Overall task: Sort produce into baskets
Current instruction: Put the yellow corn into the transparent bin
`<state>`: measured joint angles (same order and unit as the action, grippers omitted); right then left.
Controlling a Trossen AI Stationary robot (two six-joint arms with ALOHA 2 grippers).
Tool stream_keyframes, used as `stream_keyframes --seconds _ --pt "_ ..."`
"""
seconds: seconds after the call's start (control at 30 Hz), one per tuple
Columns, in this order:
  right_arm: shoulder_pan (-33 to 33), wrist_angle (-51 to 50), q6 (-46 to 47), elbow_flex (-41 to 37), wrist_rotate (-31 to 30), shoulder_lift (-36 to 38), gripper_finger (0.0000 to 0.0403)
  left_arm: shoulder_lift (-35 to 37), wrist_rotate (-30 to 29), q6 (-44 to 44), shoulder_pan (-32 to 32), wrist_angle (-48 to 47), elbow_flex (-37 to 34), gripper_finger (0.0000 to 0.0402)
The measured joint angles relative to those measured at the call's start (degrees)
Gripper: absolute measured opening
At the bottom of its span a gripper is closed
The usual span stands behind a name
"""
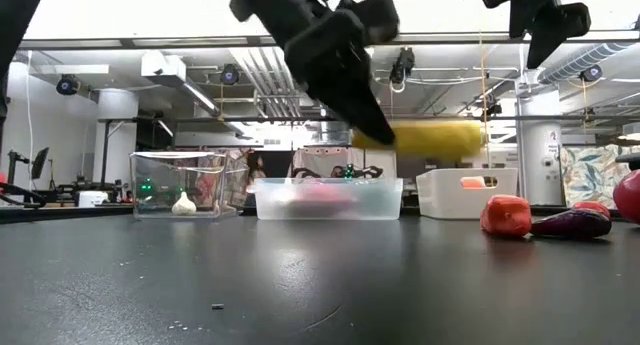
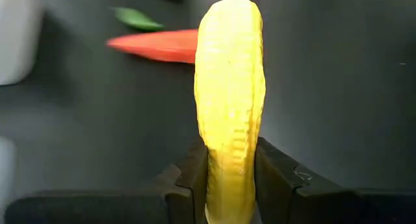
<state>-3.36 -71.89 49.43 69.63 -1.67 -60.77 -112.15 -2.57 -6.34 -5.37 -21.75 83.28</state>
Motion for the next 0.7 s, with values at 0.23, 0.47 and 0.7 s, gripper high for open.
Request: stream_keyframes --seconds 0.23,0.47,0.7 --pt "0.0 1.44 0.34 0.0 -1.97 -0.04 0.0313 8.97 -2.97 -4.18 9.37 -7.45 -0.91 0.0077" --pt "0.0 2.08 1.03 -0.01 -4.57 -0.04 0.0313 10.88 0.93 -5.83 22.65 -8.27 -0.89 0.0077" --pt "0.0 2.03 2.57 0.0 -4.98 -0.04 0.0314 8.2 6.54 -6.52 29.89 -8.74 -0.89 0.0077"
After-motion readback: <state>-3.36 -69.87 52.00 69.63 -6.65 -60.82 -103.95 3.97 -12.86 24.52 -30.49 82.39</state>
